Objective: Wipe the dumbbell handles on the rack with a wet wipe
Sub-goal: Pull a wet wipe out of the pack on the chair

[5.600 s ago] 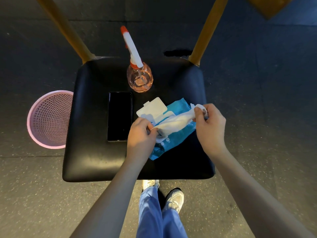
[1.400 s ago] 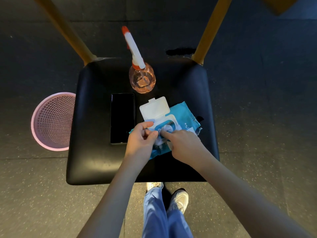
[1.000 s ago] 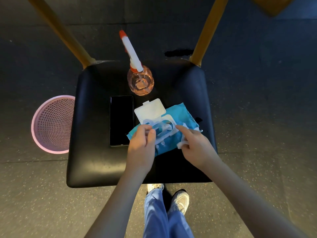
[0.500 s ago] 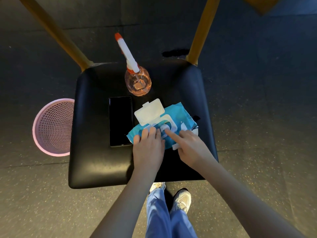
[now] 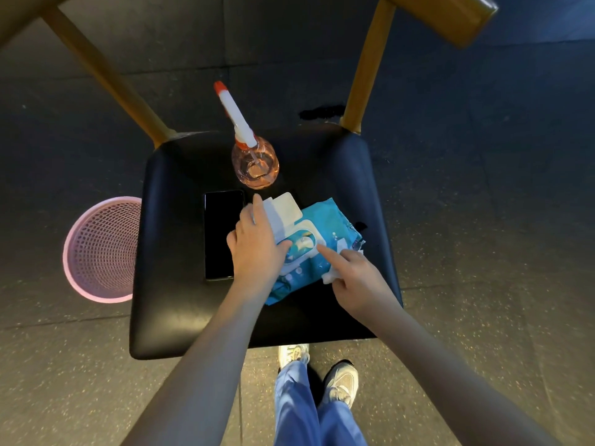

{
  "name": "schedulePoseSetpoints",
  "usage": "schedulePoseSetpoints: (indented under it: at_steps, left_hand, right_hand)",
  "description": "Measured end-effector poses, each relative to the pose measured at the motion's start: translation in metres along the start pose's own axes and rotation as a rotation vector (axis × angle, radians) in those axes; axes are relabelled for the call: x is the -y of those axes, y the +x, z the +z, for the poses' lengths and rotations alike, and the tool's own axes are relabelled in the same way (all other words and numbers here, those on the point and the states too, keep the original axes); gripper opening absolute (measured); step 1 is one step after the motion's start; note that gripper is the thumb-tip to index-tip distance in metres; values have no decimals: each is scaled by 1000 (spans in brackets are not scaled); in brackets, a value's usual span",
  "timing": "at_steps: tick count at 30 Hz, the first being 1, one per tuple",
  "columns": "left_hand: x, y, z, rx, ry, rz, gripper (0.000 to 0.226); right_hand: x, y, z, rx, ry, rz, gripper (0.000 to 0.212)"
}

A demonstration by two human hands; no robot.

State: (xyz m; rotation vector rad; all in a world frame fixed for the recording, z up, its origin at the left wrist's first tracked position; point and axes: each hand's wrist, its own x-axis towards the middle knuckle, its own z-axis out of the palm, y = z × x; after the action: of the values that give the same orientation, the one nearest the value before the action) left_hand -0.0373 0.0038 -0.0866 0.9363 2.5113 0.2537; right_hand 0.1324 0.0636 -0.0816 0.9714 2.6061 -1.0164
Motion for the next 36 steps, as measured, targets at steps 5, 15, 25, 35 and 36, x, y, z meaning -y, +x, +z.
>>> schedulePoseSetpoints:
  at_steps: [5, 15, 25, 35, 36]
  left_hand:
    - [0, -19, -1, -127, 211, 264, 69]
    - [12, -56, 32, -59, 320, 382, 39]
    - [-15, -61, 3, 230, 300, 244, 50]
    - [-94, -134, -79, 309, -208, 392, 36]
    - [-104, -141, -86, 318, -222, 425, 35]
  right_hand:
    - [-5, -11, -3, -59, 89, 103, 53]
    - [-14, -28, 3, -216, 142, 123, 32]
    - [-1, -63, -23, -463, 210, 115, 28]
    - [29, -173, -111, -817, 233, 200, 22]
    - [31, -187, -118, -858, 236, 212, 20]
